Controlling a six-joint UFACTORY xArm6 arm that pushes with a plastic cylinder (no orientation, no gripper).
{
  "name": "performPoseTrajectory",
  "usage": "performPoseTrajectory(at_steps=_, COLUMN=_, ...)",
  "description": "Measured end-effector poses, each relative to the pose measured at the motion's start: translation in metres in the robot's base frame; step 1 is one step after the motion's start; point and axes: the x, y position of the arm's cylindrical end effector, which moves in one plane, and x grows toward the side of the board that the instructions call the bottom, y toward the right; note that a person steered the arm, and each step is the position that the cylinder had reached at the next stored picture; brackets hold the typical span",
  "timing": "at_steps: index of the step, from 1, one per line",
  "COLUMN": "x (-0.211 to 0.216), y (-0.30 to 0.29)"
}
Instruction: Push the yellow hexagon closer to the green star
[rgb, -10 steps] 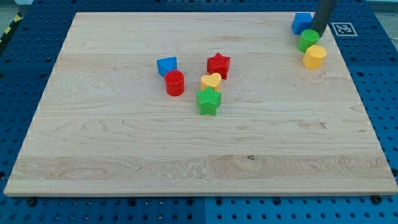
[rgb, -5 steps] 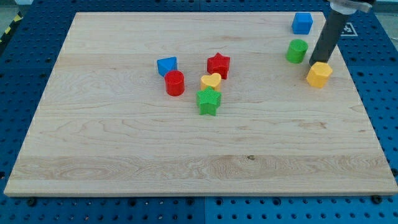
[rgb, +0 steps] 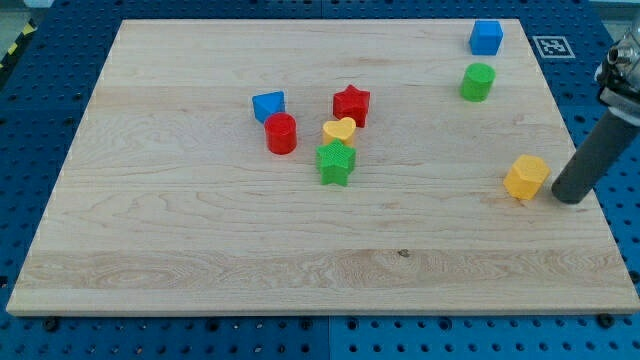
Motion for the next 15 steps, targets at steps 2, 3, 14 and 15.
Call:
performPoseTrajectory(at_steps=2, x=-0.017, y=-0.005)
performPoseTrajectory(at_steps=3, x=-0.017, y=-0.04)
performPoseTrajectory(at_steps=14, x=0.036, y=-0.147)
performPoseTrajectory(at_steps=15, x=0.036, y=-0.163)
